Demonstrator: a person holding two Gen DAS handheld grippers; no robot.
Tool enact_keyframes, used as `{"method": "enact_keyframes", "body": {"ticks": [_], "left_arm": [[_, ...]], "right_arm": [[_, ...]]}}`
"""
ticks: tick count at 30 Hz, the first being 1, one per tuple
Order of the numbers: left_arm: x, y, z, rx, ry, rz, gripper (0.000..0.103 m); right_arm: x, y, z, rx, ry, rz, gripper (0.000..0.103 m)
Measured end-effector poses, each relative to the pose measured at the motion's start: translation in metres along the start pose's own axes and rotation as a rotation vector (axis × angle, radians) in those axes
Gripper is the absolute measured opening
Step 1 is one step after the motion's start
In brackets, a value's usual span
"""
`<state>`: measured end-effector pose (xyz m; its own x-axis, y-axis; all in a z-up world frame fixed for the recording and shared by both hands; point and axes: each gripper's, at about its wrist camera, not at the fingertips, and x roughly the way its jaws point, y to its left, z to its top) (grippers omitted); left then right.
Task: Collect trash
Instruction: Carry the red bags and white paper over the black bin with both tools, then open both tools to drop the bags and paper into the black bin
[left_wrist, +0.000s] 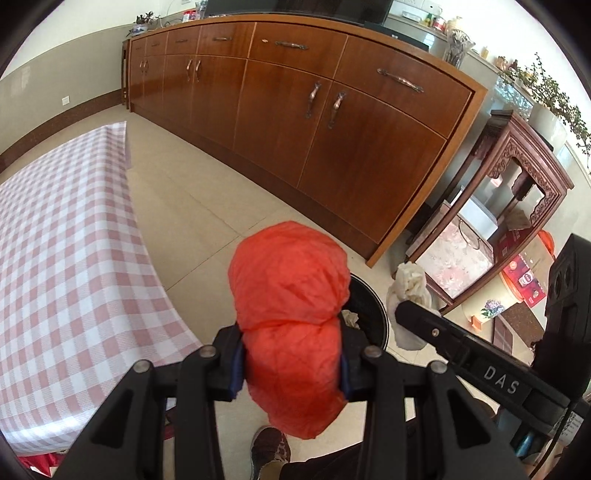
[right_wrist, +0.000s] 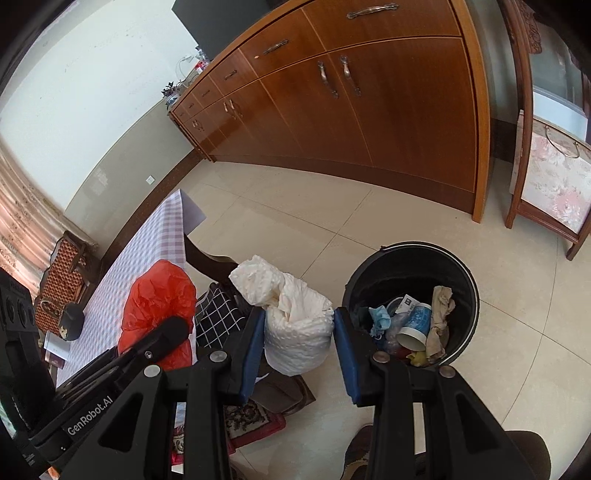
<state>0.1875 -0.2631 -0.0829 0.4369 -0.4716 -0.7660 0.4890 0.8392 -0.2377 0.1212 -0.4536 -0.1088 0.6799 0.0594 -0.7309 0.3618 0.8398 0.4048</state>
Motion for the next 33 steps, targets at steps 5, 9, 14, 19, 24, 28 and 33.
{"method": "enact_keyframes", "body": {"ticks": [5,9,14,19,24,28,33], "left_arm": [[0.023,-0.013,0.001,0.030,0.039,-0.012,0.040],[0.043,-0.024,0.002,0.045,0.066,-0.019,0.040],[0.064,-0.030,-0.001,0.047,0.102,-0.029,0.040],[0.084,-0.037,-0.004,0.052,0.140,-0.032,0.040],[0.097,-0.042,-0.004,0.051,0.162,-0.036,0.040],[0.109,-0.046,-0.002,0.048,0.178,-0.038,0.040],[0.126,-0.049,-0.002,0.049,0.207,-0.036,0.040]], "right_arm": [[0.003,-0.030,0.006,0.050,-0.007,-0.036,0.040],[0.009,-0.055,0.011,0.091,-0.002,-0.067,0.040],[0.022,-0.080,0.016,0.128,0.018,-0.102,0.040],[0.038,-0.095,0.022,0.155,0.048,-0.126,0.040],[0.054,-0.106,0.031,0.187,0.066,-0.143,0.040],[0.066,-0.111,0.041,0.192,0.082,-0.163,0.040],[0.083,-0.121,0.050,0.202,0.112,-0.197,0.040]]}}
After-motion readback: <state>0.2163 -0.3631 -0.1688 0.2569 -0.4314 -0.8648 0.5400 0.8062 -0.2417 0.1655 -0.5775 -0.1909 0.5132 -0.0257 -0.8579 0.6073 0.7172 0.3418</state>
